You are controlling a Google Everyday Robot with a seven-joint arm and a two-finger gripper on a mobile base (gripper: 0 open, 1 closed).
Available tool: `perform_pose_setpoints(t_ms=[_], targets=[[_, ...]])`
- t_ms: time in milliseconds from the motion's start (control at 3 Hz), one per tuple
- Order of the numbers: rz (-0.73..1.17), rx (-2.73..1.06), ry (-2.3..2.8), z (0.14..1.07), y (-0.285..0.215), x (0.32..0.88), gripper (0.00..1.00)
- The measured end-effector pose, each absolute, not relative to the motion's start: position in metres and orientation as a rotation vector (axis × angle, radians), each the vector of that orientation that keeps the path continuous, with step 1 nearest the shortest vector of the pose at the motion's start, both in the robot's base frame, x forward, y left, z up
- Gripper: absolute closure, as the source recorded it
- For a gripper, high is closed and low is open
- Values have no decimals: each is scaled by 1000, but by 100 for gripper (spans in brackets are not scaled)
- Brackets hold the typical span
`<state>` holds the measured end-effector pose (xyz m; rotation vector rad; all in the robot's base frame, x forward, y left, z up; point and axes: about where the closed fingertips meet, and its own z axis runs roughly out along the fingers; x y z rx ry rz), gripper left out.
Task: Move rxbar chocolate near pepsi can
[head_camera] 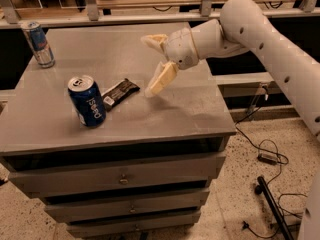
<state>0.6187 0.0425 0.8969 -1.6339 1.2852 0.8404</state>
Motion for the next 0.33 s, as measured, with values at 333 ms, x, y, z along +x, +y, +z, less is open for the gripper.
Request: perform_pose_setpoints(t_ms=[333], targets=[[841,-1634,1285,897,43,619,0]])
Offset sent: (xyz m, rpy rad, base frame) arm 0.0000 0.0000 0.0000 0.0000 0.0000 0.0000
